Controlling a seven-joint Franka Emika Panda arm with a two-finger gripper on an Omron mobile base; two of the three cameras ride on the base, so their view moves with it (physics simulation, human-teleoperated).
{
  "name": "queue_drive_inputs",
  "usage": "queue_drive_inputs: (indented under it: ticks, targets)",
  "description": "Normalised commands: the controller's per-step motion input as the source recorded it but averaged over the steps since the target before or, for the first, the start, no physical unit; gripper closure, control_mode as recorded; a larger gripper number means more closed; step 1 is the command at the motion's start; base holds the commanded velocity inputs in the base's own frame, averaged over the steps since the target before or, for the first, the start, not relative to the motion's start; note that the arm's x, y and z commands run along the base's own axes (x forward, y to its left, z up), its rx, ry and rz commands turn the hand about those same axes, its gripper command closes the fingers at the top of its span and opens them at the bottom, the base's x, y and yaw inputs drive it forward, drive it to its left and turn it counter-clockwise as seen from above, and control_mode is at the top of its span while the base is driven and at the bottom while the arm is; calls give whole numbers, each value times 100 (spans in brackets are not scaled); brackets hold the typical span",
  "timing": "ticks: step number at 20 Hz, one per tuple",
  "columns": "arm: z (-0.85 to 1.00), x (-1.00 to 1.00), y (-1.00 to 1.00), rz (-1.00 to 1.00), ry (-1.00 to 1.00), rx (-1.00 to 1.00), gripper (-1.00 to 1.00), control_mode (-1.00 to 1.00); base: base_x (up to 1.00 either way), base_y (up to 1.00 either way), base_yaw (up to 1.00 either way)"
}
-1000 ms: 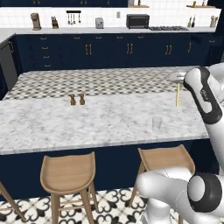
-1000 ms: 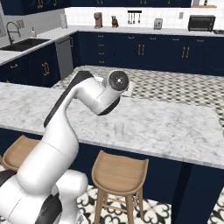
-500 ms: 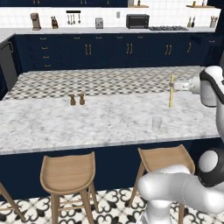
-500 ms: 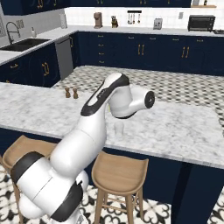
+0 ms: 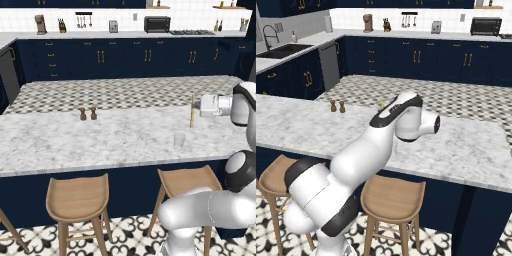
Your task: Take a straw from the drawer in front and place it inside the glass cup on the dining counter.
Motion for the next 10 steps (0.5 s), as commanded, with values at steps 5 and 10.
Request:
queue_drive_inputs:
  ticks: [5,10]
  targets:
    - [-33,0,30,0,-22,-6,100,-100,0,0,0]
    - [-32,0,5,0,-15,-12,100,-100,0,0,0]
